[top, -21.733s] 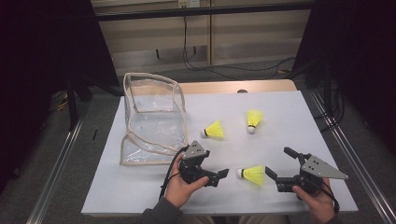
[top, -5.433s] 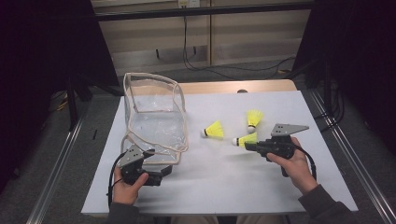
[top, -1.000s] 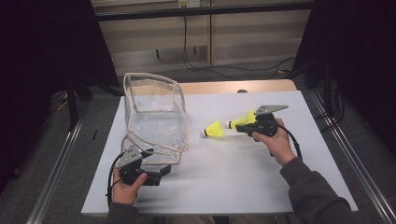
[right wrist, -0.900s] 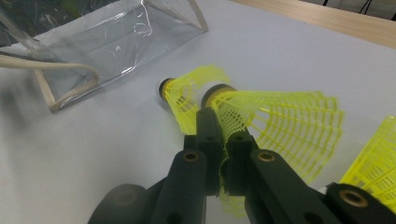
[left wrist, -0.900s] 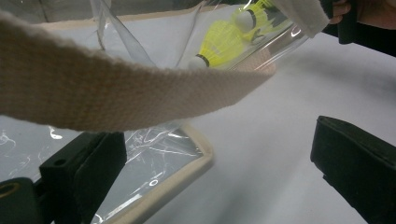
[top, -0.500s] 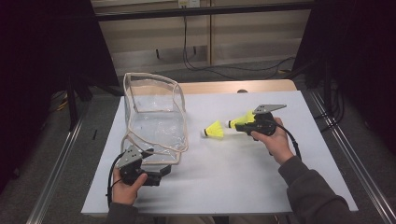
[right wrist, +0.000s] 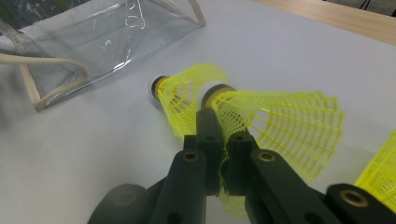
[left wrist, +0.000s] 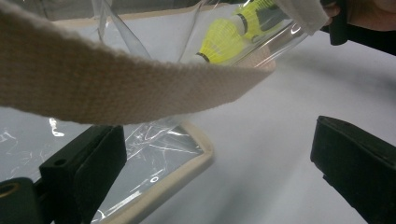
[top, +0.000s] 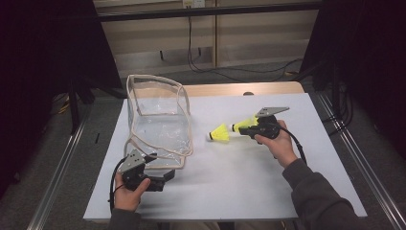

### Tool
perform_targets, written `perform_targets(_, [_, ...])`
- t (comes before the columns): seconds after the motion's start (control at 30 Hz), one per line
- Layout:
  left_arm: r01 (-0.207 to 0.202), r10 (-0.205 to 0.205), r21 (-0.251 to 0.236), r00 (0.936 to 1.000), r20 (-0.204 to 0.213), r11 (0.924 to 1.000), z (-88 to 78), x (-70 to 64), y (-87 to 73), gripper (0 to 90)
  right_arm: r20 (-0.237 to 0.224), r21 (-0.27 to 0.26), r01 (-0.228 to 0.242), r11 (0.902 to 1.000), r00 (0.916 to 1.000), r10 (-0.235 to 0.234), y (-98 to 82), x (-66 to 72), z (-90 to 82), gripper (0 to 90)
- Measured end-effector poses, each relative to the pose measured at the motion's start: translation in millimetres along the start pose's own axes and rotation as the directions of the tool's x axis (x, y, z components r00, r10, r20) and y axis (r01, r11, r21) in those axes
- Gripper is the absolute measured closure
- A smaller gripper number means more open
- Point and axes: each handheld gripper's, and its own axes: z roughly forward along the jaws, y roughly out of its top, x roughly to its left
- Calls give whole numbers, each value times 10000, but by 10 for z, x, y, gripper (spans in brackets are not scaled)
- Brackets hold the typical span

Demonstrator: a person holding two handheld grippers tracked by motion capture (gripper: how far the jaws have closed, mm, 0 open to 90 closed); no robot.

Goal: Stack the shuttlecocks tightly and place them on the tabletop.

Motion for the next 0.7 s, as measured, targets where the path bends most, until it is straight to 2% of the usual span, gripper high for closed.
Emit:
perform_targets(0.37, [13,-13,7,10000,12,10000,12,2,3,36,28,100,-11,9999,10000,10,2,-12,43,878])
perform_targets(0.7, [26,-26,-53,10000,30,10000,23,2,6,36,-164,126,16,9999,9999,-14,-5,11,92,879])
